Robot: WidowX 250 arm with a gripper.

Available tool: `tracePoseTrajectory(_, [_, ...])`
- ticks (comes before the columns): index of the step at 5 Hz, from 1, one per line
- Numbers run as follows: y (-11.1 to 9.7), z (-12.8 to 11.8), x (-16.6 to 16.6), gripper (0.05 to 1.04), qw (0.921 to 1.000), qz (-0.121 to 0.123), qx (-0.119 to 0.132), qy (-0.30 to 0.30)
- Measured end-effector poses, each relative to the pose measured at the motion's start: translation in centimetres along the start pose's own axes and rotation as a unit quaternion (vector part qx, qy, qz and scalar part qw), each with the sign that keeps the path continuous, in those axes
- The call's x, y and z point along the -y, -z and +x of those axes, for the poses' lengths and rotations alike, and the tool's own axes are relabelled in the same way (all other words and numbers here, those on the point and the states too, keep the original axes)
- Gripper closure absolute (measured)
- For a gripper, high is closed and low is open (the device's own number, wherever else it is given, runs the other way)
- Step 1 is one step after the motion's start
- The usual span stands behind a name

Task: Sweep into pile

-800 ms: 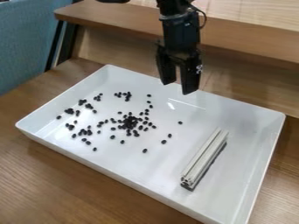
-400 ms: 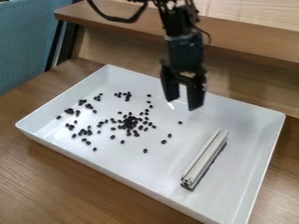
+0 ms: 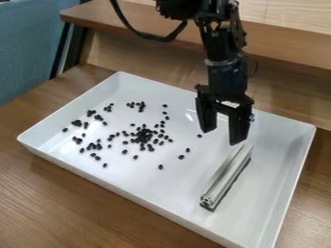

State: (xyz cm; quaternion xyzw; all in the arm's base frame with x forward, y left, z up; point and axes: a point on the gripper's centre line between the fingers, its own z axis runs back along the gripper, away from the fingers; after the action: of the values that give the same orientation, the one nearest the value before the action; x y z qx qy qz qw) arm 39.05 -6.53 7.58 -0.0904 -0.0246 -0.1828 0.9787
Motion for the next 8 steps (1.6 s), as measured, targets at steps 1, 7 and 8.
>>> tracePoseTrajectory(1, [1.1, -1.1, 0.6, 0.084, 0.9994, 0.005, -0.025, -0.024])
tracePoseTrajectory(7, [4.1, -1.9, 3.8, 0.118, 0.9974, 0.008, -0.024, -0.067])
tracePoseTrajectory(8, [4.4, -1.8, 3.4, 0.393, 0.9956, 0.030, -0.022, -0.086])
